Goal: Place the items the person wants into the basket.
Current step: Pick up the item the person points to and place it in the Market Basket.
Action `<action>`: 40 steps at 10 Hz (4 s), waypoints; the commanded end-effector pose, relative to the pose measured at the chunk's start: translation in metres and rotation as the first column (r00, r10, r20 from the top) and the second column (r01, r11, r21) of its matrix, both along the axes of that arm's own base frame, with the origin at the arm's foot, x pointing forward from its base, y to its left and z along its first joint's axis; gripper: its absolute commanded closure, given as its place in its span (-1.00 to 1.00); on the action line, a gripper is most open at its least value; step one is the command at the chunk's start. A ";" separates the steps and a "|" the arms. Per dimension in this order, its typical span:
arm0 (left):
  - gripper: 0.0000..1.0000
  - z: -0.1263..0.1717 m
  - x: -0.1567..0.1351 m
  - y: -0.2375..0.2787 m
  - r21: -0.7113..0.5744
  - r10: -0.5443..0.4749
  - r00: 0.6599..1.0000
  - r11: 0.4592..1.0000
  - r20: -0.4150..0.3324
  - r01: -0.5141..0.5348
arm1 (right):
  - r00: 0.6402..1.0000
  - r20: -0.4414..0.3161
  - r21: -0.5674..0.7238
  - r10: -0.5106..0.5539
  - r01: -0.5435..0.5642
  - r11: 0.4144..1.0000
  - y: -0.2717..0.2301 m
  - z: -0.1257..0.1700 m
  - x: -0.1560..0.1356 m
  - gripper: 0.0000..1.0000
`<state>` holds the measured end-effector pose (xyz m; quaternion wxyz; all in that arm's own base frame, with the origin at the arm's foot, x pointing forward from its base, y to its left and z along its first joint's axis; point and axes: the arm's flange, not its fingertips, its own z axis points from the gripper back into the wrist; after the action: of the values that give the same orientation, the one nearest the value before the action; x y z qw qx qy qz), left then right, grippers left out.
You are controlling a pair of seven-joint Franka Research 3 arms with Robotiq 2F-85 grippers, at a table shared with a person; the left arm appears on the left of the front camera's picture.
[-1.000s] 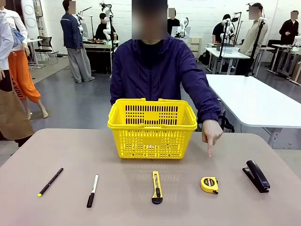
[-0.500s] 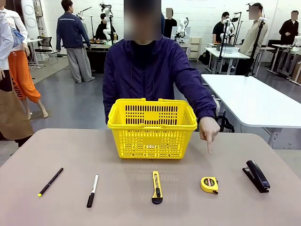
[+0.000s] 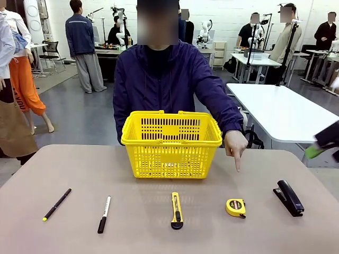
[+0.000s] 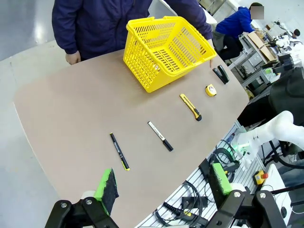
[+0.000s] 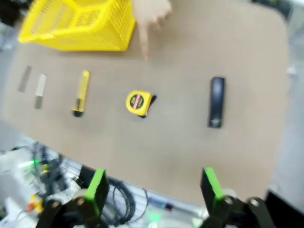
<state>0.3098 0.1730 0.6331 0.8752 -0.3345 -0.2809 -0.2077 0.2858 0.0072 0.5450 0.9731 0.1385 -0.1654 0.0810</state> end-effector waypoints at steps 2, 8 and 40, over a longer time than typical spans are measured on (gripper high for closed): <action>-1.00 0.001 0.001 0.000 -0.012 0.000 1.000 1.000 0.009 0.000 | 0.980 -0.108 -0.095 -0.166 0.156 0.983 0.064 -0.049 0.019 -1.00; -1.00 0.001 0.001 0.000 -0.012 0.000 1.000 1.000 0.009 0.000 | 0.958 -0.061 -0.165 -0.279 0.266 0.950 0.113 -0.085 0.042 -1.00; -1.00 0.001 0.001 0.000 -0.012 0.000 1.000 1.000 0.009 0.000 | 0.922 -0.179 -0.315 -0.342 0.275 0.908 0.189 -0.235 0.111 -1.00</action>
<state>0.3097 0.1732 0.6329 0.8752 -0.3348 -0.2810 -0.2074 0.3856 0.1912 0.3175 0.9970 -0.0149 -0.0467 -0.0597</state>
